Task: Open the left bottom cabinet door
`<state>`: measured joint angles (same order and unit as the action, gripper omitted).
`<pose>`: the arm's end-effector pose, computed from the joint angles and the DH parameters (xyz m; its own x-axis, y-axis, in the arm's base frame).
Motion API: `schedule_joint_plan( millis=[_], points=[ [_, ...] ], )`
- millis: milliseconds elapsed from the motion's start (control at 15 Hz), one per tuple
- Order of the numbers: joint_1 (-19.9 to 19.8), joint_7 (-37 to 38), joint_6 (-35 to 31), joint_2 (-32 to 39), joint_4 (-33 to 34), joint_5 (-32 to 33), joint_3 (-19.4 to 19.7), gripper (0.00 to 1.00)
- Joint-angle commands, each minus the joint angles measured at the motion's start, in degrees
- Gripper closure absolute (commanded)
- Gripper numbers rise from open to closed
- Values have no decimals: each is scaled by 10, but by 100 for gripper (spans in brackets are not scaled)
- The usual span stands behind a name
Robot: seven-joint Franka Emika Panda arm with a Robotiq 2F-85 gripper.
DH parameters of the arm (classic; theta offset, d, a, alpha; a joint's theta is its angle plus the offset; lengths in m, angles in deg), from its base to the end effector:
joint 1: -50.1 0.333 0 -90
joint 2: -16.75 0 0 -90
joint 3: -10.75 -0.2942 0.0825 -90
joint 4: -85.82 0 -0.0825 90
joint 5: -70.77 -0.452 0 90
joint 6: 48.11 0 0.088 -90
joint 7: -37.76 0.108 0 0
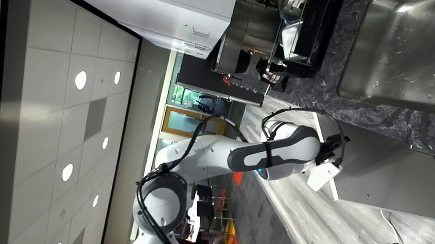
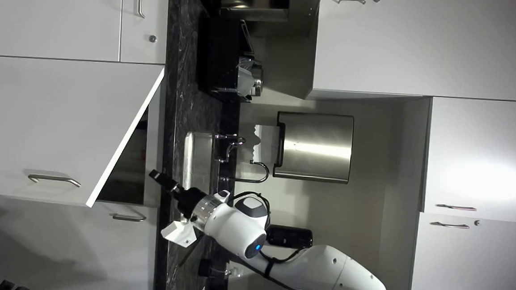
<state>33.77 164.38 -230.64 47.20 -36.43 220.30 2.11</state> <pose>0.4837 -0.0066 0.0587 0.8734 0.2258 0.4315 0.2133 -0.9739 0.0780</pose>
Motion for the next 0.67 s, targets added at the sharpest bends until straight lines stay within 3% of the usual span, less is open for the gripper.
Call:
schedule_joint_plan(
  millis=[0,67,133,267,333,600],
  points=[
    [-15,-40,-61,95,74,0,43,25],
    [-15,-49,-70,114,88,0,54,28],
    [-17,-149,-76,127,87,-82,75,34],
    [4,-237,-83,149,95,-160,115,51],
    [35,-184,-93,161,115,-119,137,60],
    [107,-205,-91,192,145,-143,195,90]
  ],
)
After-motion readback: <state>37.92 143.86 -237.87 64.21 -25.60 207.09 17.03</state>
